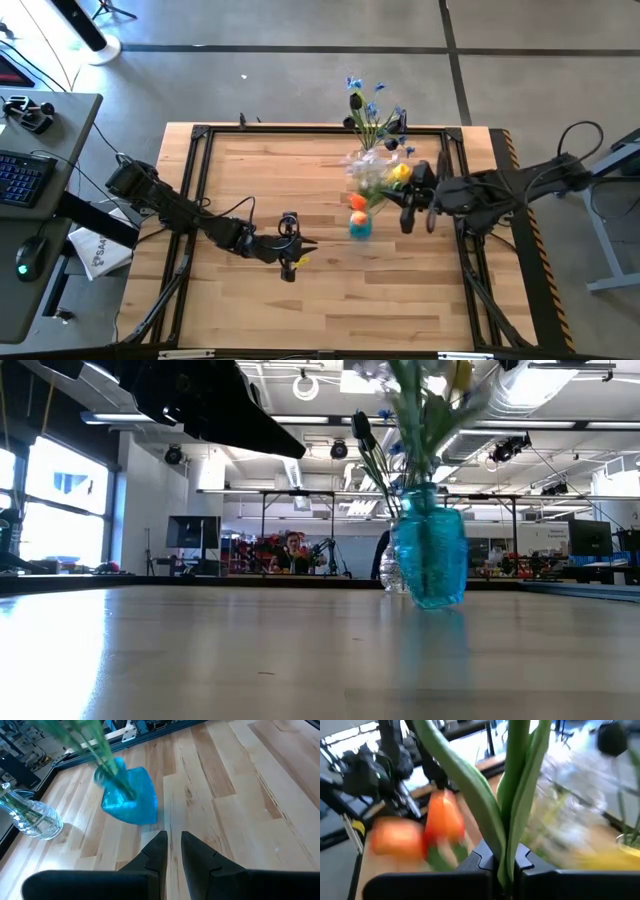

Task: Sort flowers into vase by color
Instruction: Put the yellow tulip into the blue flower vase

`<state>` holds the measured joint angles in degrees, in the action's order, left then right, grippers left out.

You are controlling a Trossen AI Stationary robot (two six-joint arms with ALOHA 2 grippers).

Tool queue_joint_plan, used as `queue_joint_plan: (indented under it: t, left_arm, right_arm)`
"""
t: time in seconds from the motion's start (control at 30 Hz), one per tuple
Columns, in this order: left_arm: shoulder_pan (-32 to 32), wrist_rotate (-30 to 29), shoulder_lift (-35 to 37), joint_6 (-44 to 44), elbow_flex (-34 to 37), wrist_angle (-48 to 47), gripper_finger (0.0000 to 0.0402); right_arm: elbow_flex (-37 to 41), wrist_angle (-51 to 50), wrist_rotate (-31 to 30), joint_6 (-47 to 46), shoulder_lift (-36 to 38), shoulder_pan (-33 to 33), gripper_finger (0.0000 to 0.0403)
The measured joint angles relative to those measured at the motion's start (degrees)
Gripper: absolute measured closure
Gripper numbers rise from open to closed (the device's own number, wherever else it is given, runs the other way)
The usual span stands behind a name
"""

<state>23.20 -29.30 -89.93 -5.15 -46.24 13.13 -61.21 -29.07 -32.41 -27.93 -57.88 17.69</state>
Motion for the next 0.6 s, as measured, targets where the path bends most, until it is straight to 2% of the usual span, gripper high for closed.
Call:
queue_joint_plan:
  t: [0.17, 0.6]
  left_arm:
    - [0.00, 0.07, 0.00, 0.02, -0.02, 0.00, 0.0358]
    - [0.02, 0.17, 0.00, 0.29, -0.02, -0.01, 0.0358]
  right_arm:
    - [0.11, -0.29, 4.03, 0.18, -1.28, -2.42, 0.0402]
    - [0.11, -0.25, 4.59, 0.18, -1.26, -2.79, 0.0402]
